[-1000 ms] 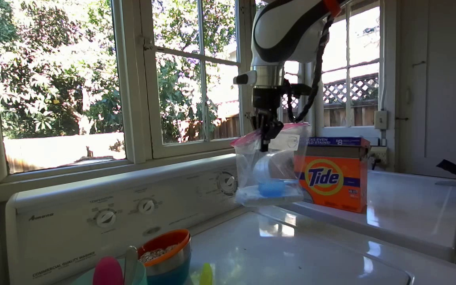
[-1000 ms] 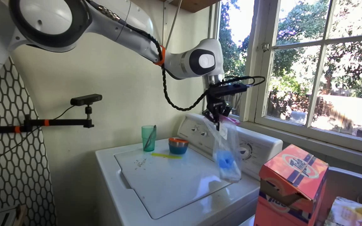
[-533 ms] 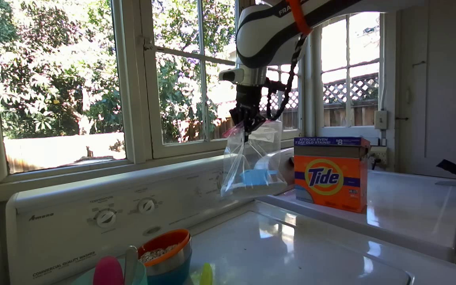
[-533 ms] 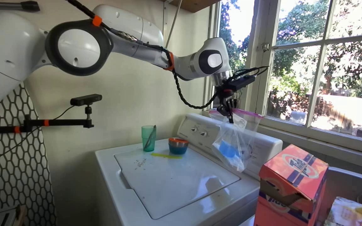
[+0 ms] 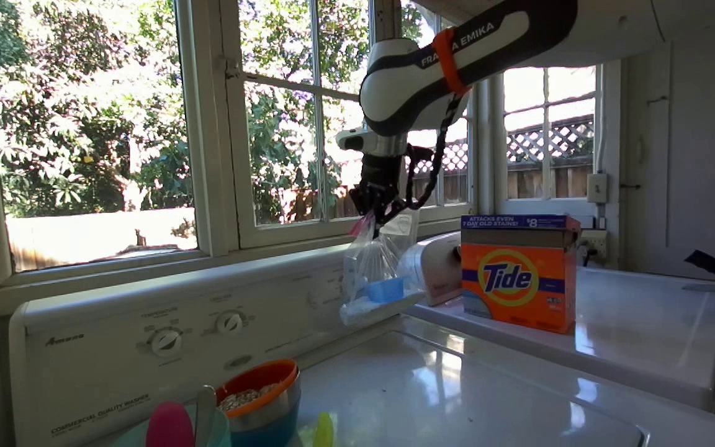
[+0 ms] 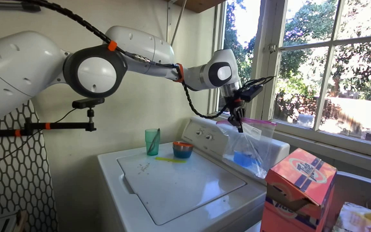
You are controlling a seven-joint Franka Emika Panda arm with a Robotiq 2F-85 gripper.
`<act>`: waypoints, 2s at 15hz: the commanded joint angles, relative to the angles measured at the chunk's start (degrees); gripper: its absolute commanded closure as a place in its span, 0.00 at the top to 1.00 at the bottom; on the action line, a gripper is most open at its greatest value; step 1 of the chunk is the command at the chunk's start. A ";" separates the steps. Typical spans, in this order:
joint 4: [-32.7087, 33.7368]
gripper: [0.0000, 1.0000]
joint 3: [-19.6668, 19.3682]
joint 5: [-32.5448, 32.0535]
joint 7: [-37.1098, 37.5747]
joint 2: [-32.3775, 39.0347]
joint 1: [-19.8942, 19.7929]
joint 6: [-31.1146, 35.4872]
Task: Move the plastic bag forward and turn on the washing machine
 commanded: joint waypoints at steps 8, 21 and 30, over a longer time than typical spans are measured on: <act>6.57 0.00 2.29 1.14 -7.48 6.95 -0.89 -4.08; 0.45 1.00 6.16 5.33 6.04 -3.69 1.28 -4.32; -16.74 1.00 -6.66 4.71 45.50 -6.72 18.46 17.96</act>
